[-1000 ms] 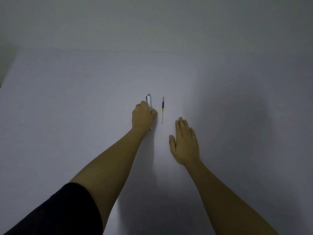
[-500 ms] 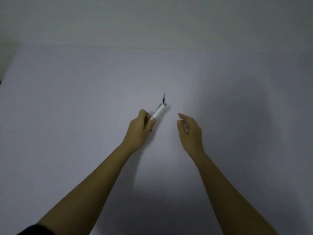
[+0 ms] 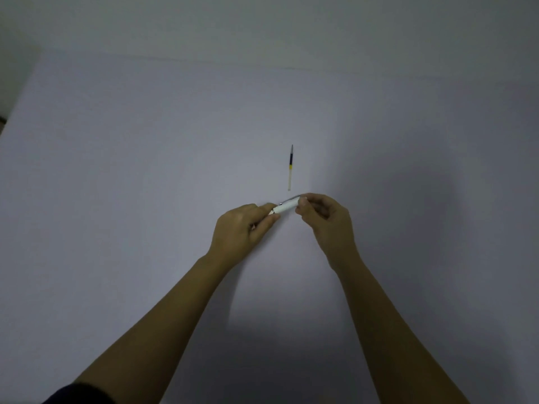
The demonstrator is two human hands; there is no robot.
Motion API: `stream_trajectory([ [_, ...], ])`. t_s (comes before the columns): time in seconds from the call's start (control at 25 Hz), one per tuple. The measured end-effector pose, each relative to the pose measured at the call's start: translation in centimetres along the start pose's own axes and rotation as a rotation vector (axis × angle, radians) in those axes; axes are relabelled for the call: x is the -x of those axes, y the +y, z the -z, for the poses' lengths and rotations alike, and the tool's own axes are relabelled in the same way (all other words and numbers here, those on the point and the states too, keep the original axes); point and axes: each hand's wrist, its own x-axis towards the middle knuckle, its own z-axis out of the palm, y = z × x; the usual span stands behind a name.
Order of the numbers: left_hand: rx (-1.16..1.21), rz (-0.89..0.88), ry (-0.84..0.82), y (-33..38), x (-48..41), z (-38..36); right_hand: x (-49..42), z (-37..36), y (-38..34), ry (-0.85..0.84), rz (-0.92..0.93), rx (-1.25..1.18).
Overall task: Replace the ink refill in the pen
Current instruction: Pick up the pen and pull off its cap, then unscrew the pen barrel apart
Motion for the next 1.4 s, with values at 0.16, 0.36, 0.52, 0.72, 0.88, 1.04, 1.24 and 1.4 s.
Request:
stream_trajectory([
  [0.16,-0.041,0.039,-0.058,-0.1,0.3,-0.4,0.6,0.2,1.2,0.024,-0.106,-0.088],
  [0.36,-0.085,0.148,-0.169,-1.6,0.7,0.1,1.1,0.7,2.8,0.137,-0.141,-0.042],
  [0.52,-0.045,0.229,-0.079,-2.3,1.2,0.5,1.3,0.5,3.7,0.191,-0.132,0.288],
  [0.72,0.025,0.208,-0.053,-1.5,1.3,0.3,1.8,-0.4,4.2,0.271,0.047,0.541],
  [0.88,0.036,0.186,-0.074,-1.4,1.9,0.3,1.9,-1.0,4.6,0.306,0.108,0.643],
  [1.04,0.072,0.198,-0.114,-1.1,2.2,0.6,2.1,-0.5,4.2,0.308,0.081,0.621],
  [1.24,0.052,0.121,-0.226,-0.2,2.9,1.5,3.1,1.4,1.8,0.151,0.242,0.626],
  [1.4,0.068,0.080,-0.247,0.1,2.7,2.7,2.7,1.9,-1.5,-0.124,0.391,0.704],
])
